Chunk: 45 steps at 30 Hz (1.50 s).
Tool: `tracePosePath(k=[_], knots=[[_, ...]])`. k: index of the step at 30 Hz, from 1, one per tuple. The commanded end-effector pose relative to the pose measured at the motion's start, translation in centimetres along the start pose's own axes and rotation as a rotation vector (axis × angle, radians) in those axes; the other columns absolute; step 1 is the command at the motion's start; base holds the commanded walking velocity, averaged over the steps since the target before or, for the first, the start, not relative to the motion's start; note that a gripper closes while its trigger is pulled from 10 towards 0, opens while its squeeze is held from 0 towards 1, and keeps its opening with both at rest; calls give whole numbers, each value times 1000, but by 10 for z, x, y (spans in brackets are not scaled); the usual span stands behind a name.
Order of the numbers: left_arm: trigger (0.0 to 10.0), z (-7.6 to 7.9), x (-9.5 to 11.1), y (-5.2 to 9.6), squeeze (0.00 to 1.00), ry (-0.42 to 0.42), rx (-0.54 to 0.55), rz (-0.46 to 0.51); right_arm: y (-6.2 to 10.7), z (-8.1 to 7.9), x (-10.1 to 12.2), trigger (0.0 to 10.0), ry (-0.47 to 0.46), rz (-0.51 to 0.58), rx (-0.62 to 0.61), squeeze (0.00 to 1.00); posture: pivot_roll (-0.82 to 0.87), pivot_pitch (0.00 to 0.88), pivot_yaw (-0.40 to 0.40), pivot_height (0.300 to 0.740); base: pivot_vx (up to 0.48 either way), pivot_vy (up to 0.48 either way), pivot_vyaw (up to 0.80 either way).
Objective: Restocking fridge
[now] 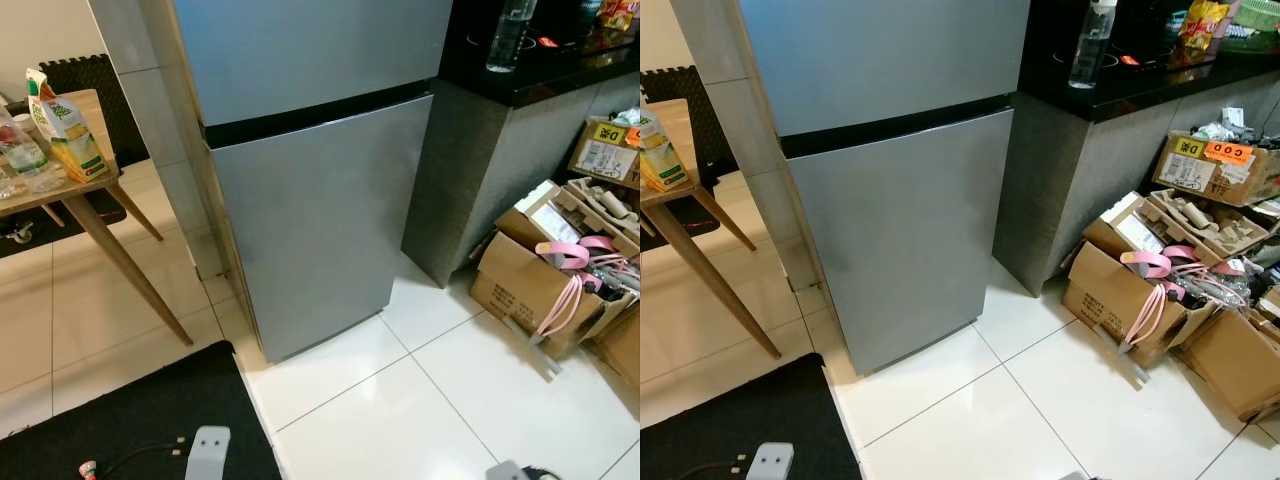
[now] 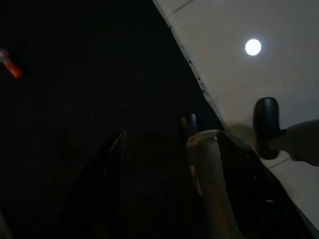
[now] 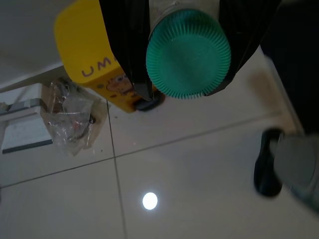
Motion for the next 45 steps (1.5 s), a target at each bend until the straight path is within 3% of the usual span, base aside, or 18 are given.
tracePosePath(k=[1,3,8,16,20,26,28,34,45], knots=[[10000,1,-1,0,0,-26,-10,-18,0,5,0,10000,-67,2,-24,0,-198,0,68,740,0,0,0],[10000,-3,8,-1,0,-66,-9,-10,1,13,-1,10000,-134,3,-63,0,-216,0,79,740,0,0,0],[10000,-4,18,-2,0,-94,-13,6,3,15,-18,10000,-152,-33,-73,0,-235,0,91,740,0,0,0],[10000,3,7,-2,0,-105,-31,-23,7,8,-39,10000,-136,-81,-60,0,-257,0,94,740,0,0,0],[10000,7,2,-1,0,-112,-44,-34,7,10,-39,10000,-108,-75,-64,0,-266,0,93,740,0,0,0],[10000,14,-4,-1,0,-101,-54,-40,3,16,-9,10000,-12,17,-57,0,-212,0,27,740,0,0,0],[10000,14,-5,-1,0,-83,-44,-34,0,11,14,10000,64,66,-22,0,-175,9,-9,740,0,0,0],[10000,14,-17,1,0,-39,-32,-44,-2,4,37,10000,142,109,10,0,-100,11,-49,740,0,0,0],[10000,11,-42,6,0,4,-11,-86,-2,3,54,10000,178,139,20,0,-51,0,-71,740,0,0,0]])
Point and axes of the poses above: a point about 5 cm out from each wrist's last joint towards the gripper, its own y axis pointing back from the gripper into the wrist, its own x axis along the axis of the wrist's last joint, z = x × y, the point moved 4 cm from there along -y, pointing out of the wrist towards the gripper, and after that the axes turned 1 degree about y, right-handed, at the moved point
